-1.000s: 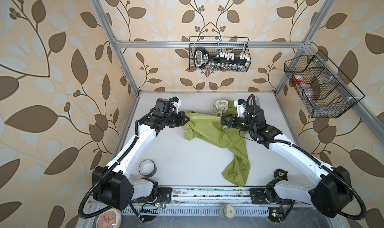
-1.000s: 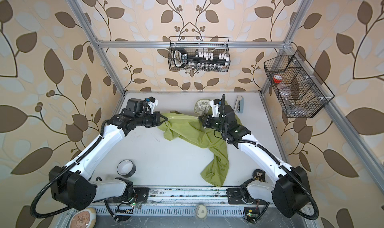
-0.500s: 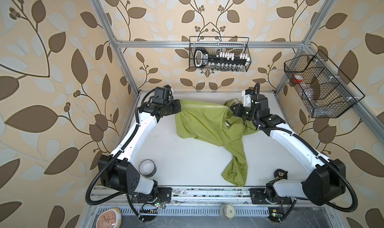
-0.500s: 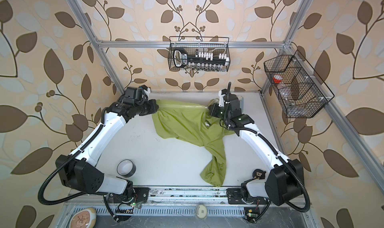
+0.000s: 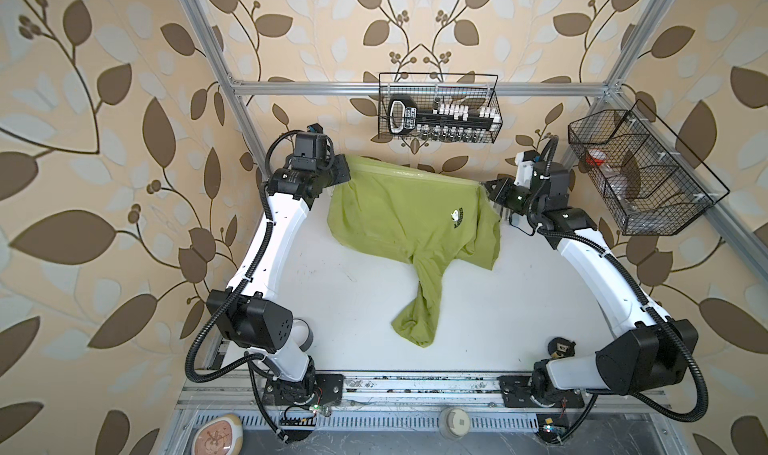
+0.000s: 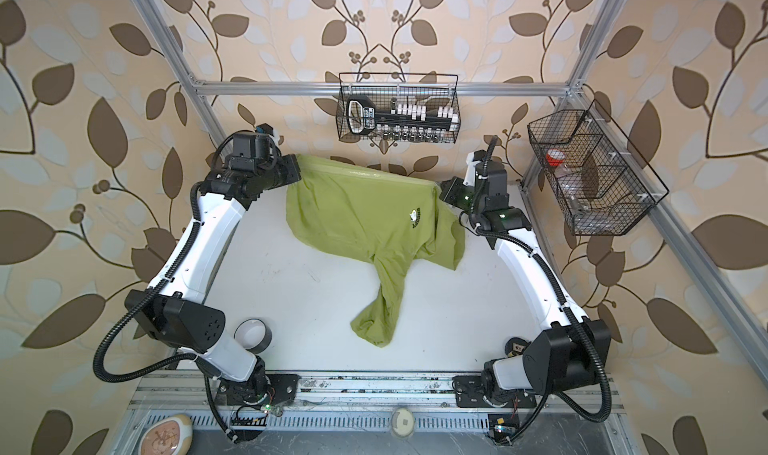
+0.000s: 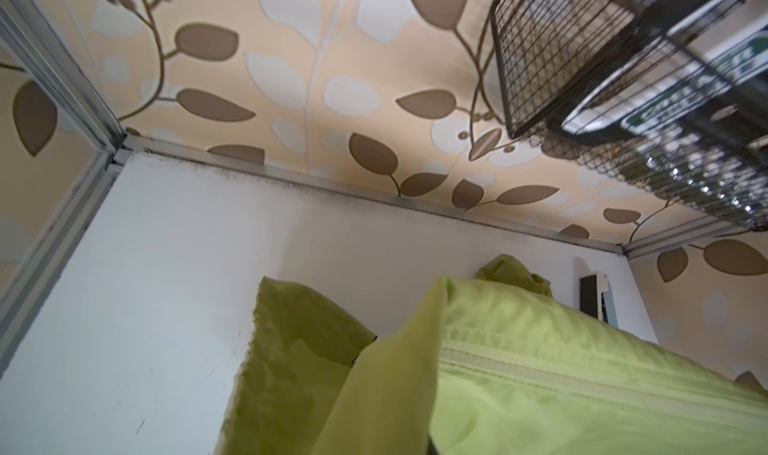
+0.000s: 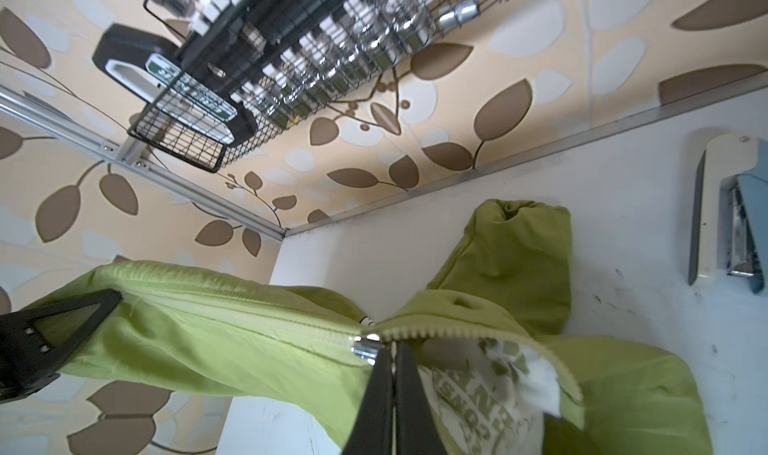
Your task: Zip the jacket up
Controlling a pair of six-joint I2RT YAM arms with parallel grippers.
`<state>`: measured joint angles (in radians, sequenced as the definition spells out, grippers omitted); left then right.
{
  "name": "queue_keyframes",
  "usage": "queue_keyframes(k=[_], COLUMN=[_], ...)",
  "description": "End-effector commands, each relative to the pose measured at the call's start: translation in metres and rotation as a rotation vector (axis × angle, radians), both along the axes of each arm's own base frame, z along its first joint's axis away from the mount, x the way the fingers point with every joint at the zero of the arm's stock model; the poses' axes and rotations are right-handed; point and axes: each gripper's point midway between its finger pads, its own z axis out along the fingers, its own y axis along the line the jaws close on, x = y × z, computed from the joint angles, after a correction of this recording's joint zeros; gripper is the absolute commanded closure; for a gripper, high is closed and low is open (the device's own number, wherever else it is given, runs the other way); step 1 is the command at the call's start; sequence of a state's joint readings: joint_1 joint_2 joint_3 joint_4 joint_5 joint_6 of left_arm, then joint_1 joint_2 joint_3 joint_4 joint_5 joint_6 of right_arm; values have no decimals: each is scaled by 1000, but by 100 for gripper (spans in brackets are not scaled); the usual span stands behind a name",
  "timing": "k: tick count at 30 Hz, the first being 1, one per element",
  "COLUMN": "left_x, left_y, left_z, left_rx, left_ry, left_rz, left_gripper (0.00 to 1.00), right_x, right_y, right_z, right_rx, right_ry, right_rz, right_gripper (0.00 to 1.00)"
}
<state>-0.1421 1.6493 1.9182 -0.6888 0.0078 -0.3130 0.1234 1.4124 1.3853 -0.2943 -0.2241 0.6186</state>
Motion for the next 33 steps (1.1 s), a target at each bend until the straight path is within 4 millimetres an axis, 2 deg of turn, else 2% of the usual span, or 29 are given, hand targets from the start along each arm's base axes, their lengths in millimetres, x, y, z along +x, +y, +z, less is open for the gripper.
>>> queue_keyframes(k=[1, 3, 7, 11, 13, 16, 22, 23, 24, 29, 33], left_x=[6, 6, 2, -5, -8, -14, -31, -40, -44, -68, -89], left_y=[38, 42, 55, 69, 72, 74, 75, 75, 74, 77, 81], left_z=[53, 72, 95, 96, 86, 53, -35, -45, -61, -130, -173], left_rx=[62, 66, 70, 57, 41, 23, -32, -49, -60, -79, -92], left_ry=[-130, -168, -213, -216, -204, -160, -11, -2, 21, 149, 240], left_rz=[134, 147, 178, 212, 219, 232, 260, 265, 269, 309, 342], left_gripper=[100, 100, 100, 100, 100, 100, 100, 100, 100, 100, 86], right_x=[8, 9, 9, 6, 3, 0, -6, -7, -11, -24, -37], right_y=[-26, -34, -47, -55, -58, -62, -67, -66, -66, -66, -62], right_z=[29, 37, 43, 34, 26, 8, -36, -43, -62, -111, -148], right_rx=[10, 17, 15, 2, 5, -1, -27, -30, -35, -37, -26], right_ry=[-52, -63, -68, -52, -39, -11, 65, 76, 113, 200, 275], right_rz=[-73, -85, -107, -119, -123, -133, -149, -147, -145, -141, -124], right_gripper=[100, 100, 100, 100, 100, 100, 100, 100, 100, 100, 100])
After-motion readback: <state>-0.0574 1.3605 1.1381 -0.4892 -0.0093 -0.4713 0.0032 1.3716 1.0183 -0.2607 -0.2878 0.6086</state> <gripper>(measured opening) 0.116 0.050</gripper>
